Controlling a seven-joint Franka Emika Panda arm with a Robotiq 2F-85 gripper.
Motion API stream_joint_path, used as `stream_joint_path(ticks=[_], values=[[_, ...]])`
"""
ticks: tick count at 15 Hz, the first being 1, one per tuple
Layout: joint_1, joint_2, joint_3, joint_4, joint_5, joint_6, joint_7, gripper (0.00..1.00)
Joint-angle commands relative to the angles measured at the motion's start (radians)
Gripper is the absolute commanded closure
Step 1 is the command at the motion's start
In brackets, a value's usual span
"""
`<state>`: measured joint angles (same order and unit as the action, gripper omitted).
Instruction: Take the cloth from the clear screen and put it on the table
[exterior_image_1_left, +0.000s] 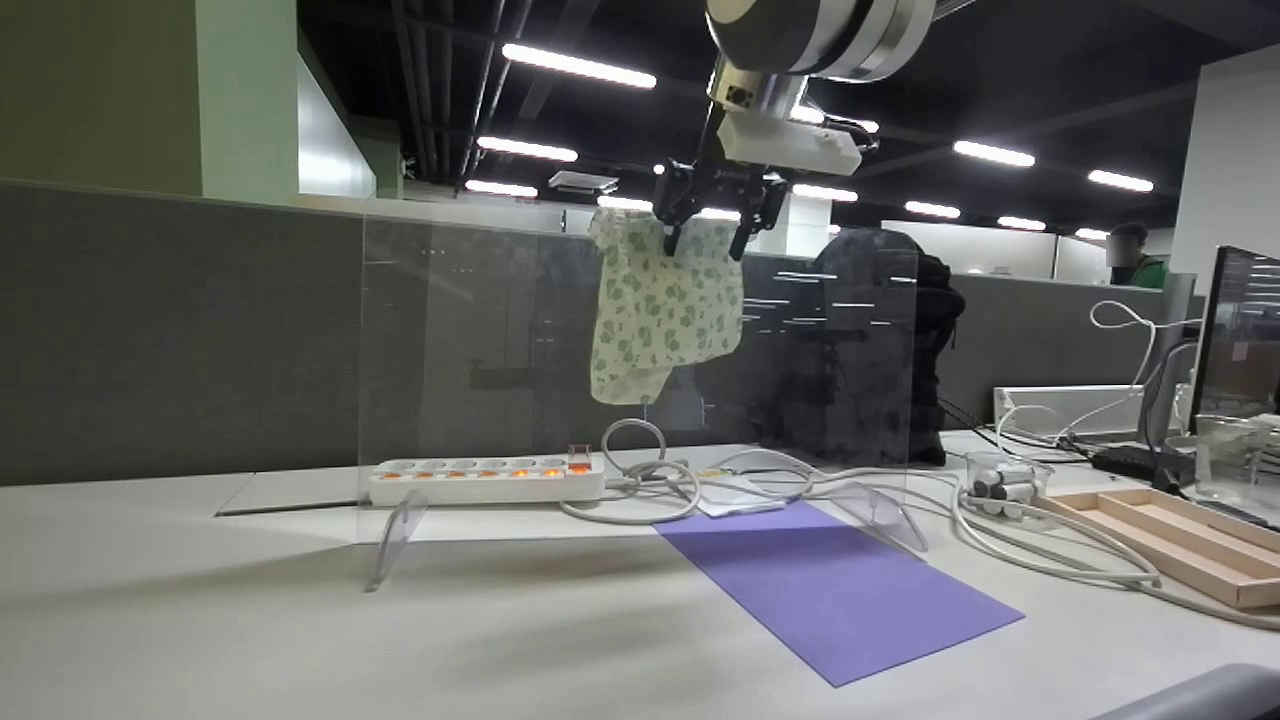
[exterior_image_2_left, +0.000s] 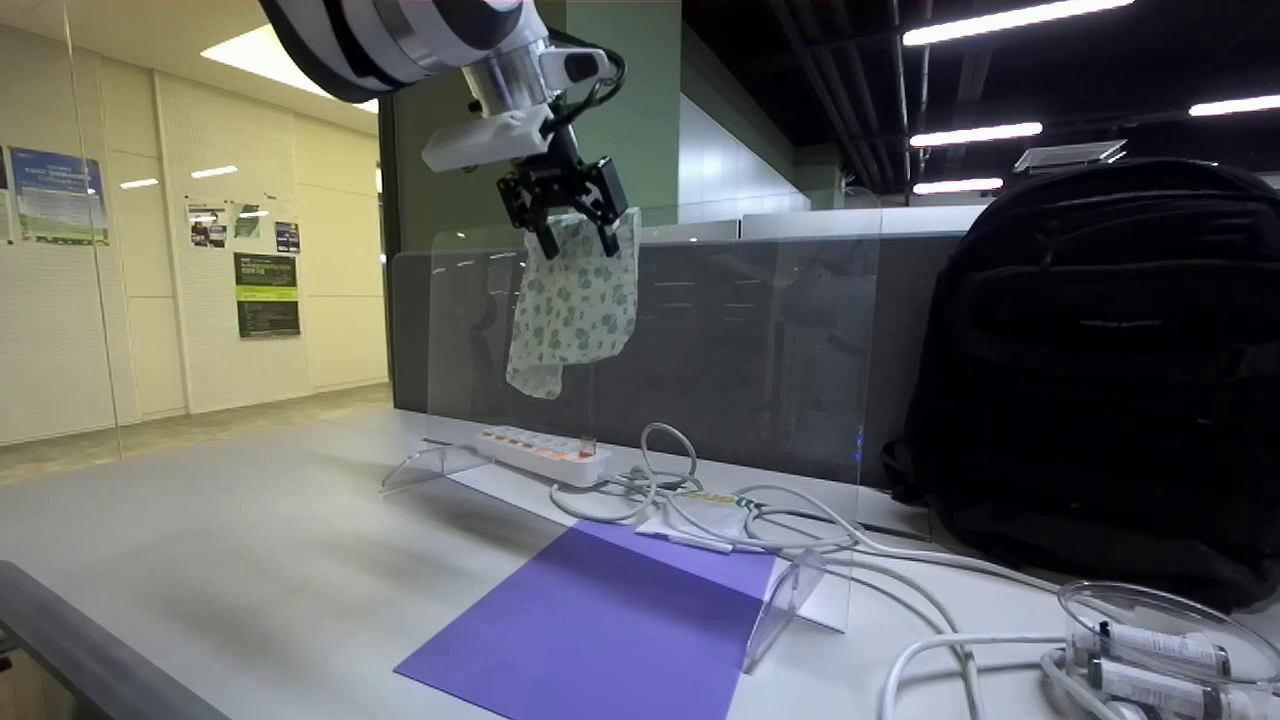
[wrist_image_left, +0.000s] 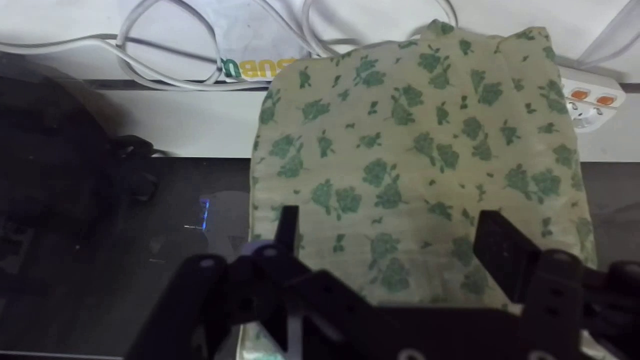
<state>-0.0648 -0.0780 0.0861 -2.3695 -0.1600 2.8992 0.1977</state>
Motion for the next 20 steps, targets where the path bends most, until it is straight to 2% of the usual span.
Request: stream_joint_path(ticks=[1,8,10,12,13,15,16,17,20], values=[[-0.002,0.035,0.010,0.036,-0.016,0.033,0.041,0.40],[0.000,0.048,0.015,0.041,-0.003,0.066,0.025,0.90],[0.005,0.046,0.016,0.040,0.017,0.066,0.011,0.99],[0.018,0.045,0.020,0.039,0.068,0.046,-0.021,1.00],[0.057,0.042,0.001,0.039,0.126,0.014,-0.055,1.00],[0.066,0.026,0.024,0.040,0.254,-0.087,-0.144,1.00],[0.081,0.011,0.004,0.039,0.230,-0.162,-0.122,1.00],[0.071,-0.001,0.000,0.032,0.167,-0.217,-0.079,1.00],[0.067,-0.043,-0.002,0.019,0.075,-0.400,-0.020,1.00]])
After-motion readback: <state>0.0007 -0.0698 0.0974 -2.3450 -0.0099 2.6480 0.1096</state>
